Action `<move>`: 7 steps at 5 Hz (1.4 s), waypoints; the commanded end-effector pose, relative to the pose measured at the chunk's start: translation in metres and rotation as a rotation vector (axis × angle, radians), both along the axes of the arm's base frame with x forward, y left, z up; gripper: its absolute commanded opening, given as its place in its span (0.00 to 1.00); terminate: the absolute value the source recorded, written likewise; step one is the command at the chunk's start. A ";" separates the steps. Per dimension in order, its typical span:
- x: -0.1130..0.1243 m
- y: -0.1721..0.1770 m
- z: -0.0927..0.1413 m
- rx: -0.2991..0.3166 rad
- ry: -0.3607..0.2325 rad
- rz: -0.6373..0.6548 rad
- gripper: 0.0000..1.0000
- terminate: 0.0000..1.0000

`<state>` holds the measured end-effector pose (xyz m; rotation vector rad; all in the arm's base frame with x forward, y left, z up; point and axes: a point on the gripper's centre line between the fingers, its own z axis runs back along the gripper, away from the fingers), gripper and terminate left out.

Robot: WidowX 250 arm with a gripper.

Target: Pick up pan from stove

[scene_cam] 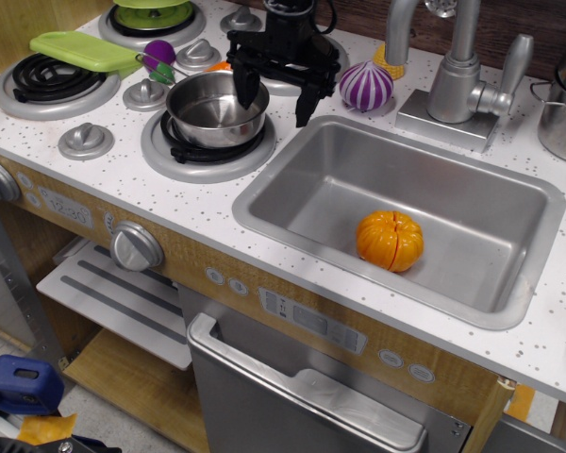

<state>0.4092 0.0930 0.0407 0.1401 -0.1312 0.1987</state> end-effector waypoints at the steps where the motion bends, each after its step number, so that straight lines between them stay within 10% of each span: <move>1: 0.004 0.006 0.012 0.014 -0.059 -0.002 1.00 0.00; 2: 0.004 0.009 0.006 0.022 -0.073 -0.001 1.00 0.00; 3: 0.006 0.012 0.003 0.021 -0.079 -0.004 0.00 0.00; 7: -0.005 0.017 0.050 0.136 -0.030 -0.053 0.00 0.00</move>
